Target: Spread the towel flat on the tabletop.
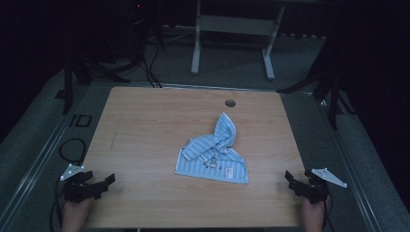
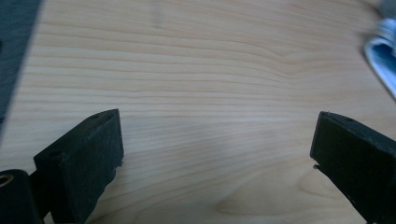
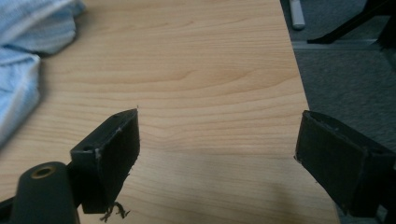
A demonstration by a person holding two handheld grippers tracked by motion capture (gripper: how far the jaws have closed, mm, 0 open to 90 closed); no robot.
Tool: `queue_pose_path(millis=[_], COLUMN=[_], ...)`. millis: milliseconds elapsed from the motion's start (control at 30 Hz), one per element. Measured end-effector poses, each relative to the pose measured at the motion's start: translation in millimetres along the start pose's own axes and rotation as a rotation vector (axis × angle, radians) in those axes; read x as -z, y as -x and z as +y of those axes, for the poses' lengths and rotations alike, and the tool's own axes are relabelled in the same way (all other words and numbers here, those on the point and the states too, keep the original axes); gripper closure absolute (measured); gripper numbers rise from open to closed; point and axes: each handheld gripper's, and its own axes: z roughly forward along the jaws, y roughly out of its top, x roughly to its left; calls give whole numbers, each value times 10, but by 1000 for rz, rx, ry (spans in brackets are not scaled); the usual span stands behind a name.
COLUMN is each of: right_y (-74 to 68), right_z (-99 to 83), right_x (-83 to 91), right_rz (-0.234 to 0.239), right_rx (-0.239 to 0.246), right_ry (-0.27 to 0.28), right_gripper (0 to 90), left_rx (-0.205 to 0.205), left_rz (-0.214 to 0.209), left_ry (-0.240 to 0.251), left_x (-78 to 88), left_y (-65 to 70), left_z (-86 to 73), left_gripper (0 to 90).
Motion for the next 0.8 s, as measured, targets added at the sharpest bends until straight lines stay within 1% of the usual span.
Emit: queue_pose_path(millis=[33, 67, 100, 133, 167, 200, 233, 267, 300, 333, 367, 400, 433, 467, 500, 533, 600, 667, 700, 733, 767, 800], right_y=[0, 0, 0, -14, -27, -27, -40, -67, -67, -95, -169, -214, -250, -279, -298, -324, -397, -459, -498, -529, -576, -624], right_z=[0, 4, 4, 4, 11, 11, 13, 17, 17, 28, 62, 91, 115, 141, 159, 182, 227, 274, 300, 314, 332, 349], right_x=[0, -10, -10, -17, -22, -22, -29, -40, -40, -51, -76, -90, -100, -112, -127, -153, -217, -281, -320, -344, -368, -391], right_rz=[0, 32, 32, 58, 83, 83, 98, 96, 96, 108, 133, 134, 155, 175, 191, 211, 230, 287, 332, 347, 352, 354], right_rx=[0, 15, 15, 43, 60, 60, 77, 101, 101, 119, 145, 173, 181, 187, 185, 189, 220, 229, 228, 234, 257, 283], right_ry=[0, -12, -12, -28, -46, -46, -58, -79, -79, -97, -132, -150, -161, -175, -190, -208, -250, -283, -308, -319, -328, -333], right_gripper=[136, 136, 136, 135, 136, 136, 136, 143, 143, 145, 145, 146, 146, 145, 145, 137, 124, 122, 118, 118, 123, 137], left_rx=[-20, -38, -53, -99, -99, -116, -129, -134, -134, -155, -162, -165, -164, -161, -162, -171, -181, -196, -204, -214, -214, -223], left_rz=[-16, -31, -45, -61, -61, -61, -58, -50, -50, -45, -48, -59, -68, -81, -103, -128, -179, -227, -231, -235, -246, -257], left_ry=[-7, -14, -16, -47, -47, -64, -80, -111, -111, -131, -132, -133, -131, -137, -163, -192, -212, -254, -263, -266, -271, -271], left_x=[3, 7, 12, 18, 18, 16, 5, -13, -13, -57, -81, -96, -116, -137, -171, -202, -268, -353, -380, -413, -442, -474], left_y=[11, 21, 30, 68, 68, 84, 108, 128, 128, 182, 223, 257, 297, 328, 372, 423, 530, 644, 681, 727, 764, 798], left_z=[1, 4, 4, 10, 10, 11, 9, 15, 15, 20, 32, 47, 63, 77, 98, 119, 146, 179, 188, 200, 216, 233], left_gripper=[26, 27, 27, 27, 29, 29, 28, 28, 29, 29, 36, 39, 41, 48, 51, 51, 52, 54, 70, 91, 116, 122])
